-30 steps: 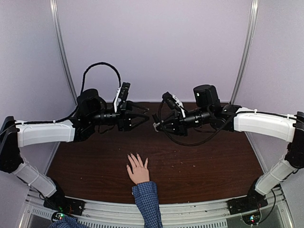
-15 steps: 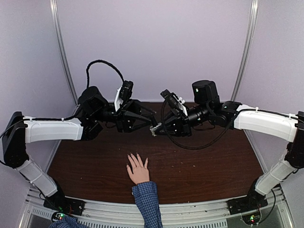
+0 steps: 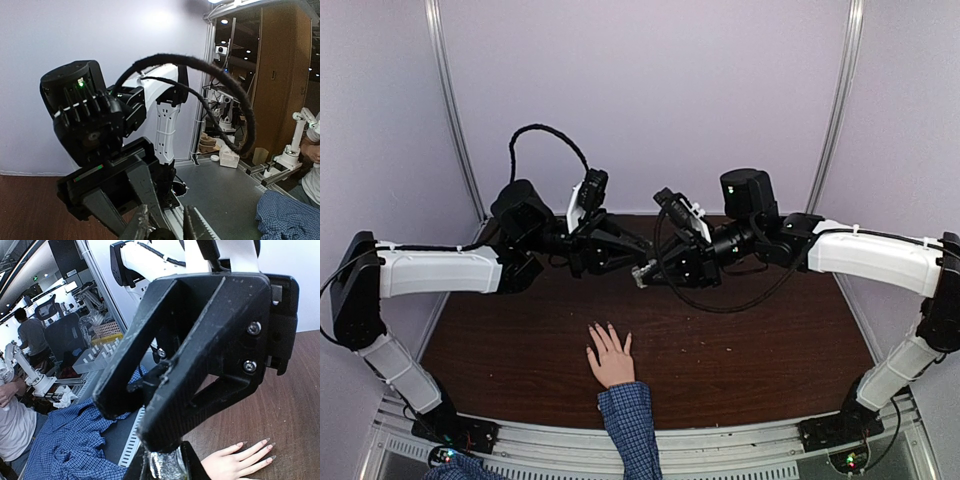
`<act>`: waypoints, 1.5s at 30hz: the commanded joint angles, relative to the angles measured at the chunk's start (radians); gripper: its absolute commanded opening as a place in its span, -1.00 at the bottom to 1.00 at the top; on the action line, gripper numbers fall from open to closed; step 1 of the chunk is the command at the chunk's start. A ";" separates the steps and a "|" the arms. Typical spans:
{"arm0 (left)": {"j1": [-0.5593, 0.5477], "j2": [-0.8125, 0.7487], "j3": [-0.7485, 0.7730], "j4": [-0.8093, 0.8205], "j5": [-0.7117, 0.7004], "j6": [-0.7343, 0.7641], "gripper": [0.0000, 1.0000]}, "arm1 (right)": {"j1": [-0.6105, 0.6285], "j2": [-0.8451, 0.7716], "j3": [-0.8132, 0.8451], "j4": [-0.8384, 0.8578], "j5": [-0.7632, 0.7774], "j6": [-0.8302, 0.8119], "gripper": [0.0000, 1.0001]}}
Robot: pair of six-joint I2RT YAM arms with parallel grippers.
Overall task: Paint the nails
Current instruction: Unscrew the cap of the nail polish bottle.
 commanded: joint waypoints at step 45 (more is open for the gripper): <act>-0.007 -0.033 0.064 -0.353 -0.435 0.108 -1.00 | -0.016 -0.011 0.029 0.054 0.434 0.007 -1.00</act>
